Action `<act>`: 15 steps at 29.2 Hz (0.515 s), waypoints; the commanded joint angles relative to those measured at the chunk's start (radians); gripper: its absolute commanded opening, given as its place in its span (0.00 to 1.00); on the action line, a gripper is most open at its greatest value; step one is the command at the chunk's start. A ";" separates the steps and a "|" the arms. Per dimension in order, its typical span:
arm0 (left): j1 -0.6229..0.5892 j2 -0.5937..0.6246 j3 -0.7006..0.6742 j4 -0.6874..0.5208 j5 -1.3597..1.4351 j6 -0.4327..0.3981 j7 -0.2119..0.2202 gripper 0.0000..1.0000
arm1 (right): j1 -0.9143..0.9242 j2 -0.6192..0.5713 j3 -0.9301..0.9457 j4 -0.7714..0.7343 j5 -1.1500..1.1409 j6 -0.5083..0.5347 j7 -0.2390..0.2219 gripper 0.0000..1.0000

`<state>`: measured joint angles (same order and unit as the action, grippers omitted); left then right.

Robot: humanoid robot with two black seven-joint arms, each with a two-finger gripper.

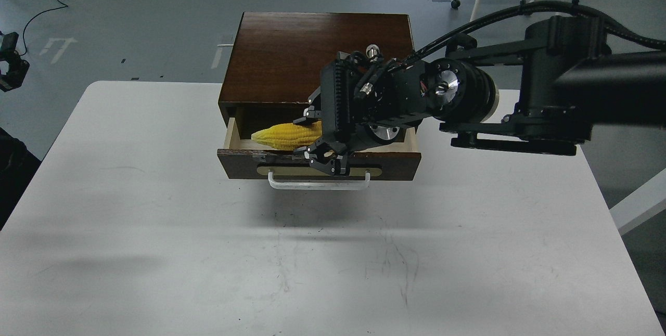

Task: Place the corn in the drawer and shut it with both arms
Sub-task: 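Lower the corn into the open drawer and open the right gripper, then withdraw the right gripper up and away from the drawer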

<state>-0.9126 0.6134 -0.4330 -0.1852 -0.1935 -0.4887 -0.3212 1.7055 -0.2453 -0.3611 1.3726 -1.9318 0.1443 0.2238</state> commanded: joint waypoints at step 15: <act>-0.046 0.051 0.003 -0.005 0.006 0.000 0.013 0.90 | -0.018 -0.146 0.274 -0.269 0.831 0.001 -0.003 1.00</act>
<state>-0.9490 0.6590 -0.4327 -0.1886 -0.1963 -0.4887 -0.3087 1.6909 -0.3370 -0.1238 1.1649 -1.3169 0.1456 0.2214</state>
